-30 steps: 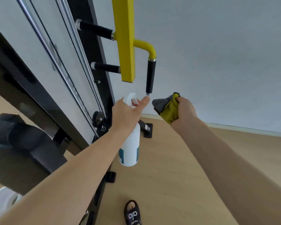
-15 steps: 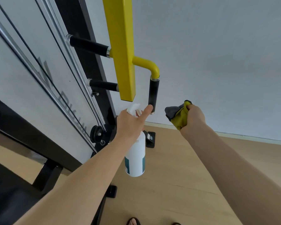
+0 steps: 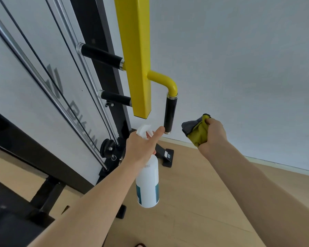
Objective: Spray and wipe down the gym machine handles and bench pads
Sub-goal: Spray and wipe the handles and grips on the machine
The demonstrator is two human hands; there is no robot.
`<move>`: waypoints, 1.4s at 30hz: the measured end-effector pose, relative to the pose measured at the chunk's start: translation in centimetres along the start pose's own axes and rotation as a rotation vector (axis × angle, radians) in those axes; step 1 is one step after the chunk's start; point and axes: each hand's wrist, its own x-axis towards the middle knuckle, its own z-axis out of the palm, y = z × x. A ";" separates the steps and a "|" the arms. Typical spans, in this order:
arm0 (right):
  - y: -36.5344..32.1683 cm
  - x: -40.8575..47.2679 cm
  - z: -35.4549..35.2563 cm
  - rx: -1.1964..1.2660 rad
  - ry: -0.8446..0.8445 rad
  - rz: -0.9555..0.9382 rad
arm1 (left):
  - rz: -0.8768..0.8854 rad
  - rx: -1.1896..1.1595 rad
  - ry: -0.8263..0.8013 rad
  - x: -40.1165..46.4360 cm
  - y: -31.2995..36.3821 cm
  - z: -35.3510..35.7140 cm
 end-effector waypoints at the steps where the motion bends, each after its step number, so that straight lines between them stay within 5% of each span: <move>1: -0.2 -0.2 0.3 0.032 -0.043 0.006 | -0.007 -0.005 -0.003 0.1 0.1 0.0; 13: 0.7 -2.0 5.9 -0.513 -0.315 -0.314 | 0.174 -0.113 0.099 2.3 4.4 -1.9; 18: 1.0 -0.9 4.2 -0.687 -0.507 -0.502 | 0.412 -0.068 0.009 3.3 7.6 -4.0; 24: 0.5 0.6 3.4 -1.007 -0.515 -0.695 | 0.530 0.080 -0.081 5.4 10.3 -5.7; 35: 1.3 1.3 6.3 -1.173 -0.271 -0.939 | 0.553 0.118 -0.043 6.5 9.9 -4.9; 42: 2.8 1.0 8.7 -0.774 -0.294 -0.663 | 0.638 0.194 -0.019 7.2 9.3 -4.7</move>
